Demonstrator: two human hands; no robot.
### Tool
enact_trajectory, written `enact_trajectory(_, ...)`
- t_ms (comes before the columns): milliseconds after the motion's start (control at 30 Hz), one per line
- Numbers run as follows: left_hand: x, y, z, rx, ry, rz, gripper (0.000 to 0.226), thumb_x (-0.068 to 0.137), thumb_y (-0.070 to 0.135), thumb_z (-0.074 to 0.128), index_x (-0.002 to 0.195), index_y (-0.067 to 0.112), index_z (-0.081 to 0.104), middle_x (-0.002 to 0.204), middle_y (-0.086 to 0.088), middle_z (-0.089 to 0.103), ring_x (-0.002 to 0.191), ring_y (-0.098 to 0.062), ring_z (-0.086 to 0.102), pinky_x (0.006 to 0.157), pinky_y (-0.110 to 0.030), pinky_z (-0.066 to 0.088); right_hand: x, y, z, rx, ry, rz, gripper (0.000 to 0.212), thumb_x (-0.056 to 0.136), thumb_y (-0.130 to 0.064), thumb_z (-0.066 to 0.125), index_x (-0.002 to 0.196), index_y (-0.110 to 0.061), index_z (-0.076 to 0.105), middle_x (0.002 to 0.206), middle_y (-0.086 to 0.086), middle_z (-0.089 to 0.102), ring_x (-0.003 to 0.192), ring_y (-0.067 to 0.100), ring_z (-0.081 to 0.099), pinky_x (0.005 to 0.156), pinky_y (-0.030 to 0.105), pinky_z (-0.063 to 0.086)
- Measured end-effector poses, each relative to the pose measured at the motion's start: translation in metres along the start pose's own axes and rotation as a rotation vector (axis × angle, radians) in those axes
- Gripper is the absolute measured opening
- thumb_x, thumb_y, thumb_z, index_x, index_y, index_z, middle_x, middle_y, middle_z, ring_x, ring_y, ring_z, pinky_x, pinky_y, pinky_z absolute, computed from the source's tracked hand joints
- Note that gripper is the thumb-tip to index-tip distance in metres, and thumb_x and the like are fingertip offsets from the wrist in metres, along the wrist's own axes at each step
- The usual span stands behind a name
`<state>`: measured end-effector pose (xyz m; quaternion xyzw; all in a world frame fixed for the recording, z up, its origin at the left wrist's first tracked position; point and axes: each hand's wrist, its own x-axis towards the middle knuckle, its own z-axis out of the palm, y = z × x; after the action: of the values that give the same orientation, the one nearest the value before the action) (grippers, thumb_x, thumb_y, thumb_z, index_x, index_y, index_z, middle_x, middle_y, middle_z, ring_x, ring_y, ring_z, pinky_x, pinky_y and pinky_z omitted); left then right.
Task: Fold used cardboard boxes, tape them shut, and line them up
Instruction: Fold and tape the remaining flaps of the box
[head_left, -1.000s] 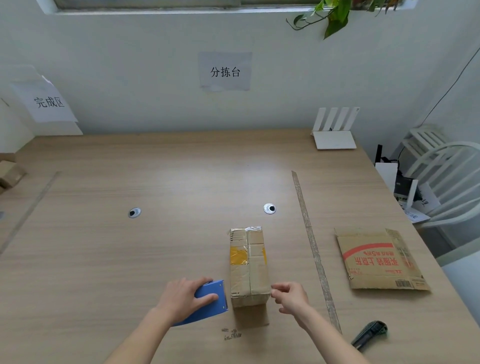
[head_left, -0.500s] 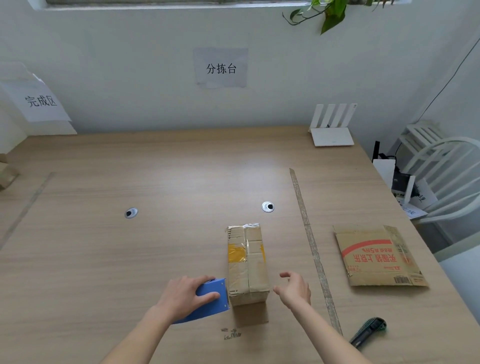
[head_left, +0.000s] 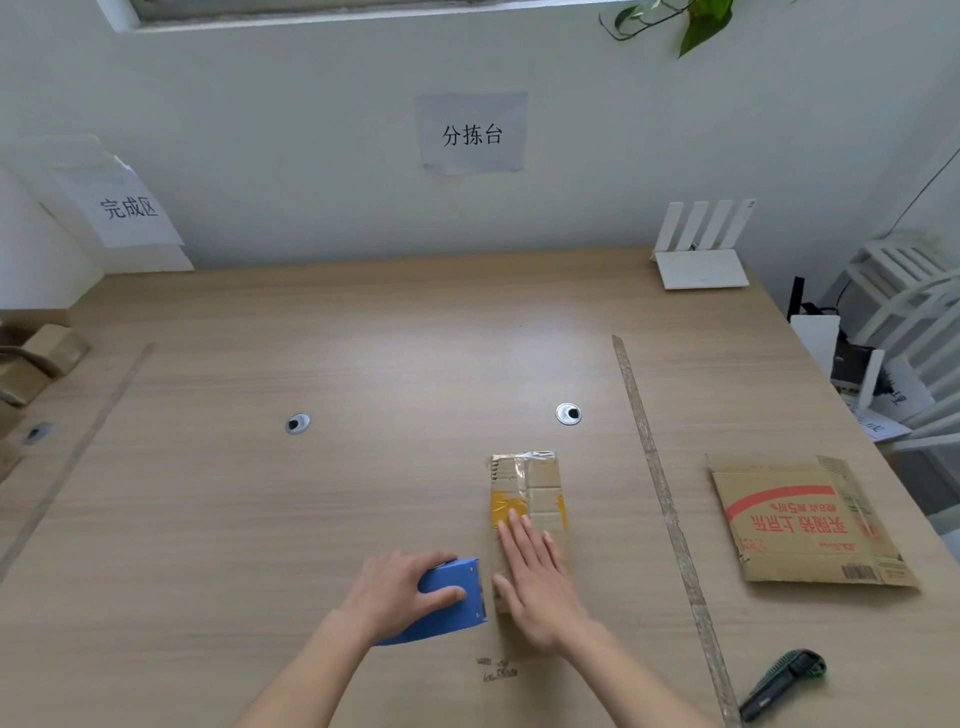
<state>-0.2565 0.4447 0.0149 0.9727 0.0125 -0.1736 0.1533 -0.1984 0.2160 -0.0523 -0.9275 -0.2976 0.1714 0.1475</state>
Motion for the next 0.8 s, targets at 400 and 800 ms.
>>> enact_trajectory(400,0.002,-0.015,-0.012,0.039,-0.035,0.046,0.054,0.087,0.074,0.047,0.136,0.050,0.050,0.099,0.014,0.069,0.068,-0.007,0.049,0.058,-0.015,0.031,0.003,0.005,0.010,-0.122,0.007,0.061,0.075,0.100,-0.053,0.036,0.162,-0.016,0.015,0.168,0.004,0.018,0.154,0.017,0.006,0.117,0.038,0.009)
enact_trajectory(800,0.016,-0.007,0.020,0.209,-0.057,-0.020,0.074,0.082,0.082,0.023,0.142,0.046,0.043,0.111,0.005,0.070,0.098,-0.019,0.064,0.069,-0.034,0.040,0.002,0.004,0.009,-0.056,-0.079,0.034,0.075,0.102,-0.053,0.032,0.162,-0.014,0.010,0.170,0.004,0.003,0.154,0.014,-0.008,0.118,0.039,0.001)
